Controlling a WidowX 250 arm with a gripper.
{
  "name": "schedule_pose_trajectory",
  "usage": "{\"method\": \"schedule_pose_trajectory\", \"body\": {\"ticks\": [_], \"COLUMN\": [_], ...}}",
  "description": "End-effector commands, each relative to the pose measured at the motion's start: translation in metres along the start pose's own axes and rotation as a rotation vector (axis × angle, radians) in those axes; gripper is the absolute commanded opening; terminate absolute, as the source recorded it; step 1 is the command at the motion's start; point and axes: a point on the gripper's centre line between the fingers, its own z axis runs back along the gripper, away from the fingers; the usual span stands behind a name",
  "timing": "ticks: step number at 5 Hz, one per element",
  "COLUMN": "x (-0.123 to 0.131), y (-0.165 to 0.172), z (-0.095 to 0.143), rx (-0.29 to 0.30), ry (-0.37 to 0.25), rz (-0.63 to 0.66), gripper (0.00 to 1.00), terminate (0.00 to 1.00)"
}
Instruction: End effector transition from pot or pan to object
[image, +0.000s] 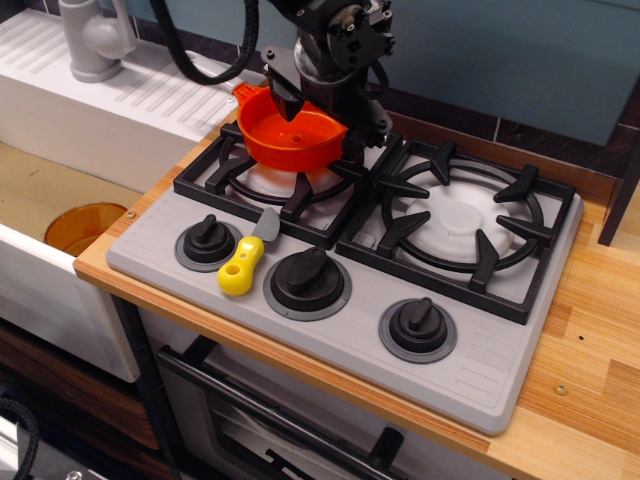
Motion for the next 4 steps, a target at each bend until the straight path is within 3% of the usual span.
{"method": "schedule_pose_trajectory", "body": {"ticks": [1,2,4], "x": [0.000,0.002,0.027], "y": [0.000,-0.001,0.003], "z": [0.000,0.006,0.056], "rx": [0.000,0.020,0.025], "ry": [0.000,0.011,0.105], "rz": [0.000,0.014,0.061], "gripper": [1.00,1.00,1.00], "terminate": [0.00,0.00,0.00]}}
